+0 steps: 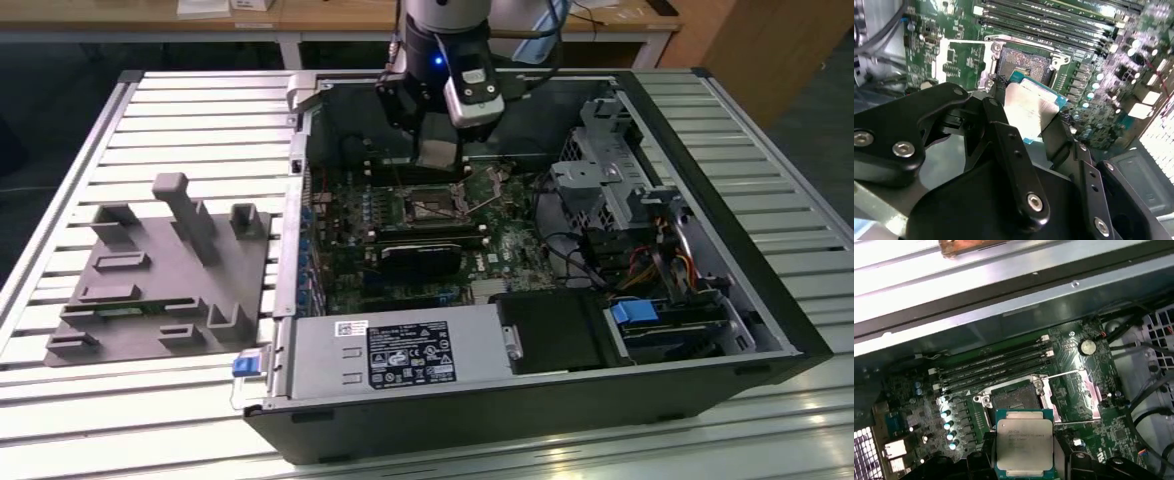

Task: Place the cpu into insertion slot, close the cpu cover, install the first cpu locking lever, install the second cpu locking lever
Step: 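Place the cpu into insertion slot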

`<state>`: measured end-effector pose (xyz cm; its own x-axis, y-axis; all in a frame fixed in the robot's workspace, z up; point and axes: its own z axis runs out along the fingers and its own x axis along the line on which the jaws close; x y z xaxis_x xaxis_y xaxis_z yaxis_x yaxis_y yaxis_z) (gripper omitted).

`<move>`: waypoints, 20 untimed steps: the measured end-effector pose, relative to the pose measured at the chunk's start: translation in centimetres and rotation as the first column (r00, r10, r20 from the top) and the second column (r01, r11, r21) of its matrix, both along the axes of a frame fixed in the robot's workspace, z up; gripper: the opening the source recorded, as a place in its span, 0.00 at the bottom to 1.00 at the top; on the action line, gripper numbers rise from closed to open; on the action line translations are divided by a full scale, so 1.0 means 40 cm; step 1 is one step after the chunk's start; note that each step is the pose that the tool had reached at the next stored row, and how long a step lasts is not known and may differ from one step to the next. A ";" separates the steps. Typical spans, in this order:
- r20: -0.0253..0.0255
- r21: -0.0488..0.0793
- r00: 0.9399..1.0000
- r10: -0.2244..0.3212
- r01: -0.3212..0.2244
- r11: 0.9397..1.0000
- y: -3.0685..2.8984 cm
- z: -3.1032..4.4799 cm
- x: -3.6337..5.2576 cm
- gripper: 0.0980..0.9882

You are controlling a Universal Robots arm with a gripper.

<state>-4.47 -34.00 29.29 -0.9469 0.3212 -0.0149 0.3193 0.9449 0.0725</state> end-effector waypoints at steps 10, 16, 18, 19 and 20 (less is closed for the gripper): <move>0.000 0.000 0.983 -0.181 0.181 0.983 0.000 -0.006 0.000 0.49; 0.000 0.000 0.958 -0.287 0.287 0.958 0.000 -0.009 0.000 0.49; 0.000 -0.001 0.947 -0.321 0.321 0.947 0.000 -0.010 0.000 0.49; 0.000 0.000 0.941 -0.339 0.339 0.941 0.000 -0.011 0.000 0.49; 0.000 -0.001 0.935 -0.355 0.355 0.935 0.000 -0.011 0.000 0.49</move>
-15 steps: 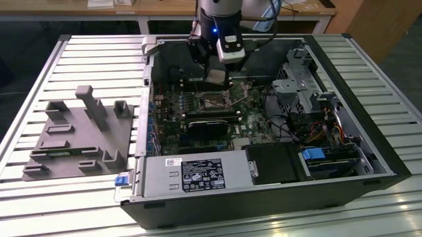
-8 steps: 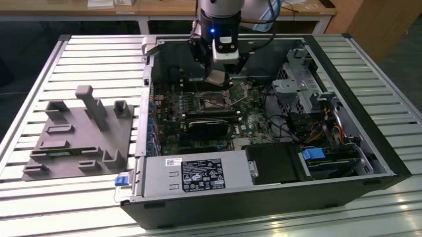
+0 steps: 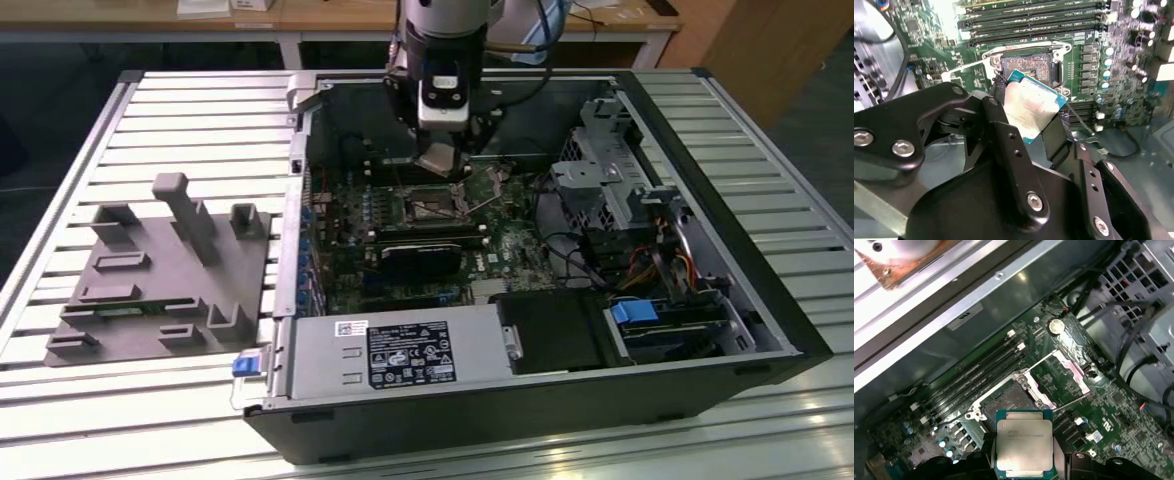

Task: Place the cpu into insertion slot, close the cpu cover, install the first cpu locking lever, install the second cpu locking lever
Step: 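Place the cpu into insertion slot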

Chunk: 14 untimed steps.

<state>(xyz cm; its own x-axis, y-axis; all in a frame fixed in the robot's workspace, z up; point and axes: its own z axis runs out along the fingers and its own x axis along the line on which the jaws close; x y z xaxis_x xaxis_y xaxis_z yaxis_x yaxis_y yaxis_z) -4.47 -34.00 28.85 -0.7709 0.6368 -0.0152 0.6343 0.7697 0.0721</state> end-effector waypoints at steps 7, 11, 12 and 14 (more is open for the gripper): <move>0.000 0.000 0.992 -0.127 0.127 0.992 0.000 -0.006 0.000 0.49; 0.000 0.000 0.980 -0.200 0.200 0.980 0.000 -0.010 0.000 0.49; 0.000 0.000 0.976 -0.218 0.218 0.976 0.000 -0.011 0.000 0.49; 0.000 0.000 0.968 -0.251 0.251 0.968 0.000 -0.013 0.000 0.49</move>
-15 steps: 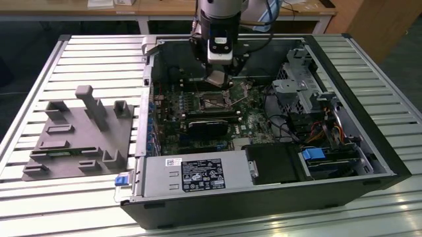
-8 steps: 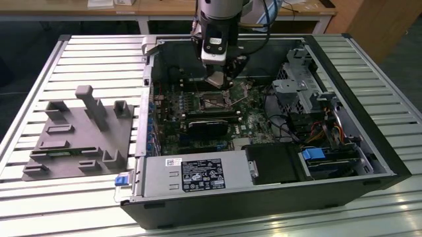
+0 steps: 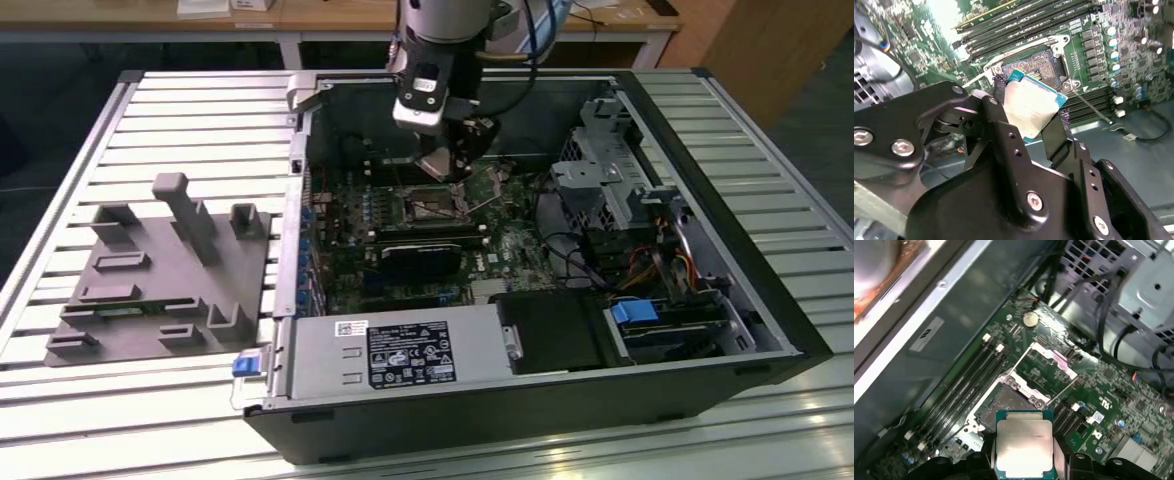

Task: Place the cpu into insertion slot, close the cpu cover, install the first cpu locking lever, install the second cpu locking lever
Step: 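Place the cpu into insertion slot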

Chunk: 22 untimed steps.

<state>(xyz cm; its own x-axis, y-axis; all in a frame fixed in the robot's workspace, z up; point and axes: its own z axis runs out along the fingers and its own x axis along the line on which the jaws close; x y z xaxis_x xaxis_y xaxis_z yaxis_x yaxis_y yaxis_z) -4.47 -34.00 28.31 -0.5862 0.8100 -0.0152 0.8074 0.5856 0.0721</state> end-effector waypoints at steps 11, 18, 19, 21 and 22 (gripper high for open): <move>0.000 0.000 0.980 -0.200 0.200 0.980 0.000 -0.013 0.000 0.49; 0.000 0.000 0.946 -0.323 0.323 0.946 0.000 -0.022 0.000 0.49; 0.000 0.000 0.940 -0.340 0.340 0.940 0.000 -0.023 0.000 0.49; 0.000 0.000 0.928 -0.373 0.373 0.928 0.000 -0.026 0.000 0.49; 0.000 0.000 0.920 -0.391 0.391 0.920 0.000 -0.028 0.000 0.49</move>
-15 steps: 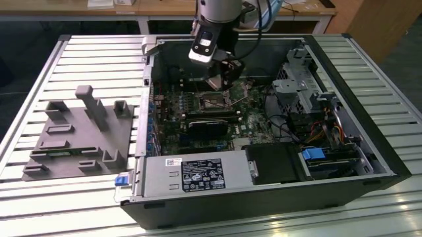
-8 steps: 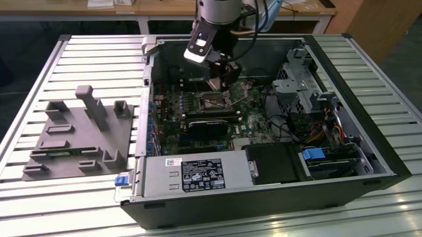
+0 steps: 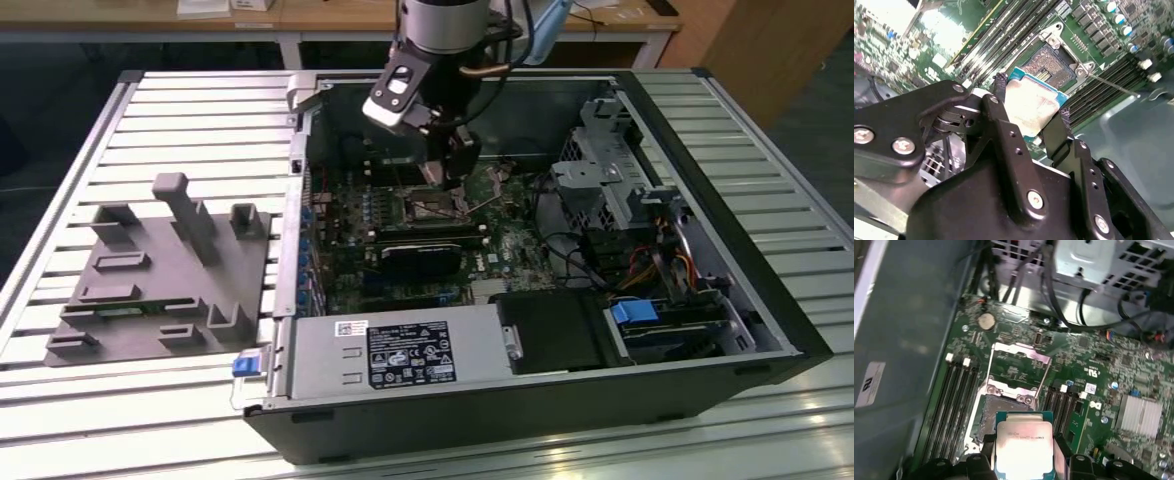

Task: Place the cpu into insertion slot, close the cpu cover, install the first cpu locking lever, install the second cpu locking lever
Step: 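Place the cpu into insertion slot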

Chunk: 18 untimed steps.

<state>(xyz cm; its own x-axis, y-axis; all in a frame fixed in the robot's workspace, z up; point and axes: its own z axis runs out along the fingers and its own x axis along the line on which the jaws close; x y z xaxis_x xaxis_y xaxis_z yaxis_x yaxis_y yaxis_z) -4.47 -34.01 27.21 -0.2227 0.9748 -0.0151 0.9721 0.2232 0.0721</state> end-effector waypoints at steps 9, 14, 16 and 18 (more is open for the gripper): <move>0.000 0.004 0.994 -0.109 0.109 0.994 0.000 -0.023 0.000 0.49; -0.001 0.012 0.986 -0.165 0.165 0.986 0.000 -0.037 0.000 0.49; -0.002 0.014 0.983 -0.182 0.182 0.983 0.001 -0.043 0.000 0.49; -0.002 0.015 0.981 -0.194 0.194 0.981 0.002 -0.050 -0.001 0.49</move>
<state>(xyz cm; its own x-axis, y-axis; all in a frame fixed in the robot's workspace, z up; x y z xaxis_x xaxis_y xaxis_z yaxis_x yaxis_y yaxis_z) -4.50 -33.92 25.21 -0.0298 0.9996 -0.0003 0.9969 0.0297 0.0733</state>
